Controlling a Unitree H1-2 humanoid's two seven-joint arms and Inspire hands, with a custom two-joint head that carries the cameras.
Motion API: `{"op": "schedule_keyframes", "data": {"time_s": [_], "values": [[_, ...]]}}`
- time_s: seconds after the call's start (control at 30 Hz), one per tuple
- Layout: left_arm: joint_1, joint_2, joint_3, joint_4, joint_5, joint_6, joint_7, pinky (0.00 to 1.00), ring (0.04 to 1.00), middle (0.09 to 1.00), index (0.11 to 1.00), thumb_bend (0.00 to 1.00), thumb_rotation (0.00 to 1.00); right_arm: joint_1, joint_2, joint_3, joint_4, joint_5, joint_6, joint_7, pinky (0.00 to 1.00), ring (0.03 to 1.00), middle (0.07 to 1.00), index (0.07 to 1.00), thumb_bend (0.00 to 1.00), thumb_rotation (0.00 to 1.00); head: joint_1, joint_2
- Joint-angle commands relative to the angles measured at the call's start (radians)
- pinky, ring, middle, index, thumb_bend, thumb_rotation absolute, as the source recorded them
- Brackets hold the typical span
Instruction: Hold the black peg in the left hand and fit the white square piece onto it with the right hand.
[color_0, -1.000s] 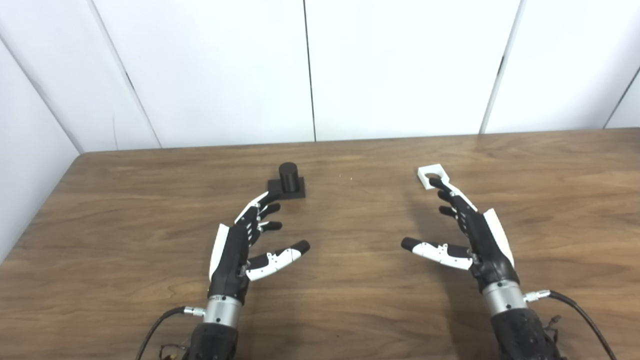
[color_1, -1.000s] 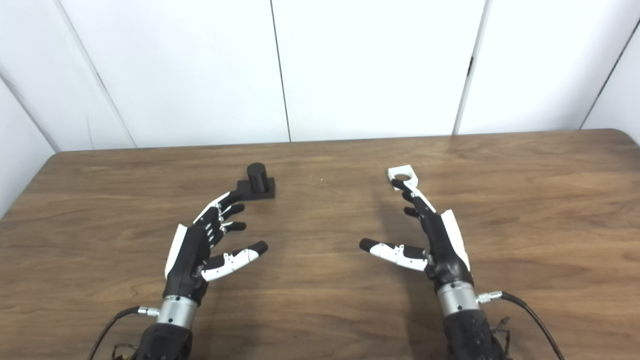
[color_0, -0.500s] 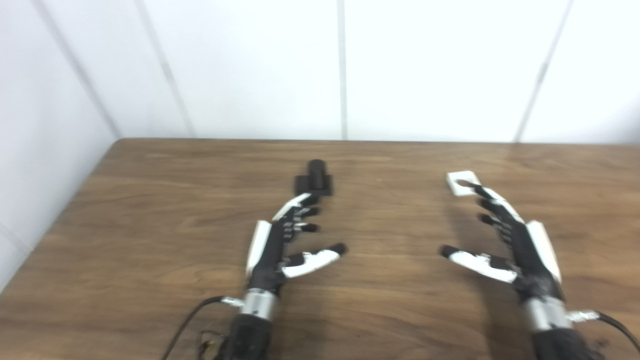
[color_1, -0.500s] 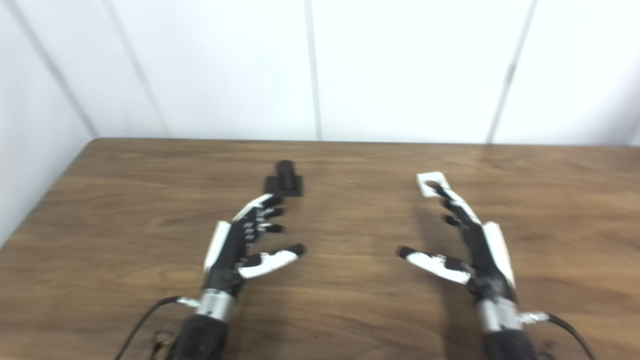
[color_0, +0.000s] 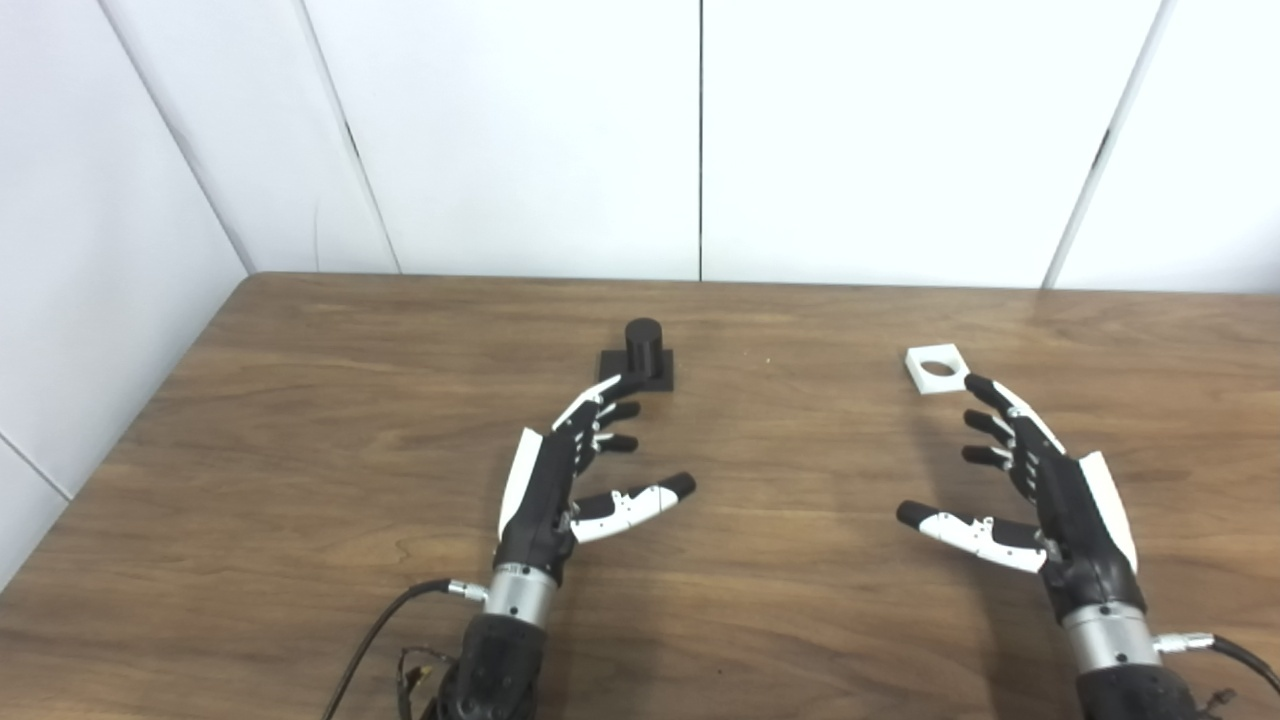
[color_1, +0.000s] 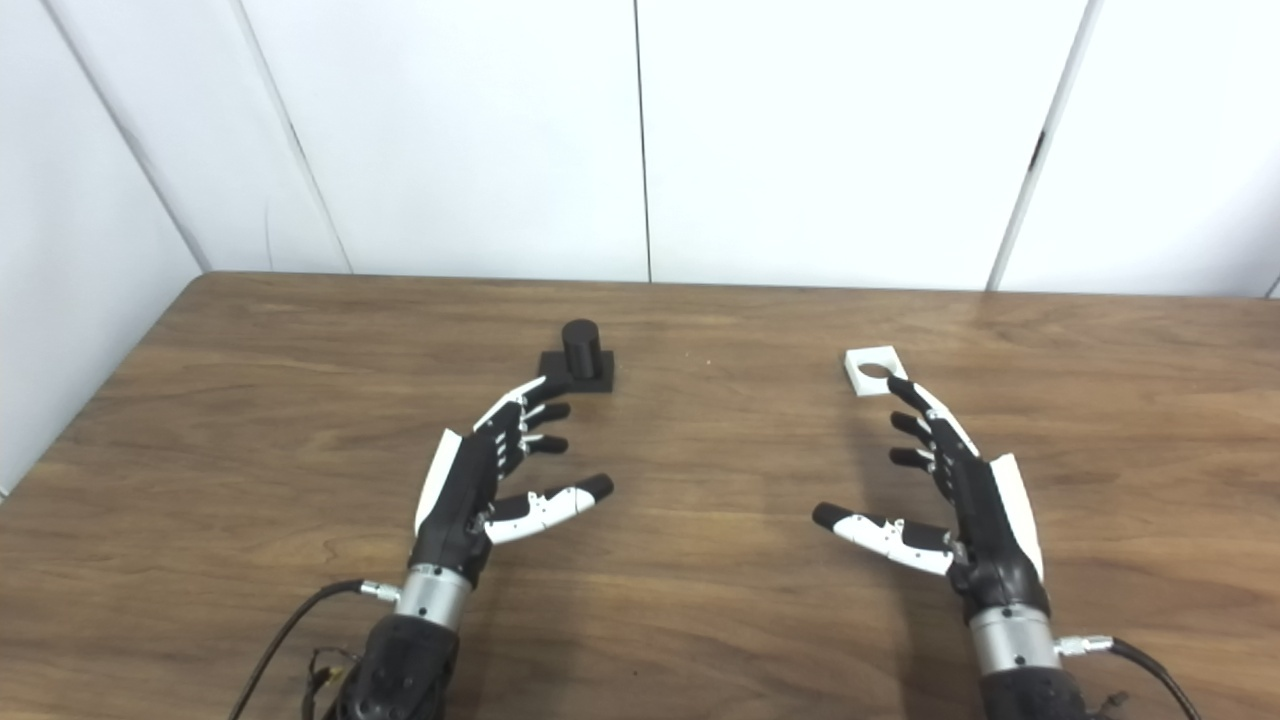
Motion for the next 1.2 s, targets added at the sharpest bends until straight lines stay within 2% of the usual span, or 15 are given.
{"op": "schedule_keyframes", "data": {"time_s": [0.0, 0.17, 0.33, 0.47, 0.7, 1.0, 1.17], "values": [[-0.058, 0.016, 0.008, -0.022, 0.026, -0.024, 0.016, 0.69, 0.827, 0.877, 0.801, 0.75, 0.17, -0.030, -0.003, -0.004, -0.017, 0.011, -0.047, -0.003, 0.77, 0.873, 0.916, 0.874, 0.75, 0.13, 0.001, 0.000], [-0.102, 0.046, 0.019, -0.017, 0.082, -0.013, 0.031, 0.68, 0.823, 0.863, 0.786, 0.75, 0.16, -0.032, -0.002, -0.009, -0.031, 0.016, -0.027, -0.001, 0.75, 0.877, 0.917, 0.872, 0.75, 0.12, 0.001, 0.005], [-0.138, 0.079, 0.029, -0.001, 0.097, -0.001, 0.022, 0.69, 0.832, 0.864, 0.782, 0.75, 0.15, -0.027, -0.006, -0.008, -0.029, 0.015, -0.036, 0.001, 0.75, 0.866, 0.909, 0.866, 0.74, 0.11, 0.000, 0.006], [-0.167, 0.102, 0.029, 0.011, 0.141, 0.035, 0.024, 0.76, 0.855, 0.866, 0.779, 0.75, 0.18, -0.028, -0.009, -0.009, -0.024, 0.017, -0.035, 0.001, 0.75, 0.855, 0.904, 0.863, 0.75, 0.11, -0.001, 0.008], [-0.225, 0.173, -0.010, 0.029, 0.324, 0.093, 0.035, 0.69, 0.832, 0.875, 0.779, 0.75, 0.20, -0.034, -0.009, -0.016, -0.029, 0.035, -0.021, 0.007, 0.73, 0.854, 0.912, 0.862, 0.74, 0.09, -0.005, 0.005], [-0.313, 0.234, -0.037, 0.070, 0.413, 0.170, -0.001, 0.69, 0.842, 0.886, 0.777, 0.78, 0.24, -0.031, -0.009, -0.018, -0.032, 0.040, -0.035, 0.005, 0.73, 0.856, 0.913, 0.863, 0.74, 0.09, -0.013, 0.004], [-0.357, 0.263, -0.051, 0.111, 0.442, 0.189, -0.010, 0.72, 0.876, 0.898, 0.774, 0.79, 0.26, -0.030, -0.007, -0.021, -0.040, 0.040, -0.031, 0.005, 0.73, 0.851, 0.913, 0.864, 0.73, 0.07, -0.017, 0.002]]}}
